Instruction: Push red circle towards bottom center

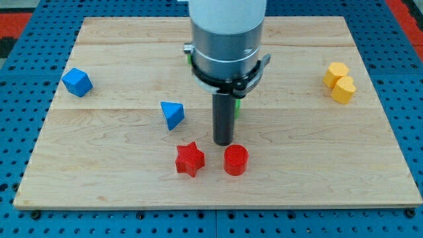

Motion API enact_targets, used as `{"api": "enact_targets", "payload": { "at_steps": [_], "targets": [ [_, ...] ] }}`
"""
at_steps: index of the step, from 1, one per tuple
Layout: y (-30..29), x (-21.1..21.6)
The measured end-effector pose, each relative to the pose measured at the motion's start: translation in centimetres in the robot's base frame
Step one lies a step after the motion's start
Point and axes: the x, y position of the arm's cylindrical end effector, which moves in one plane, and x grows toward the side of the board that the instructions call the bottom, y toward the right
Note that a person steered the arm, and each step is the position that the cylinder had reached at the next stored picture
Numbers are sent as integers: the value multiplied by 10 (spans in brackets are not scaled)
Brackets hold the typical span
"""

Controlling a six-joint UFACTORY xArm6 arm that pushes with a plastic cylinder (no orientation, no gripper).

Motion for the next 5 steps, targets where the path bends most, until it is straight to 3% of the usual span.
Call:
{"api": "enact_targets", "payload": {
  "at_steps": [1,3,4,5],
  "targets": [
    [34,3],
    [8,35],
    [8,26],
    [16,-8]
  ]
}}
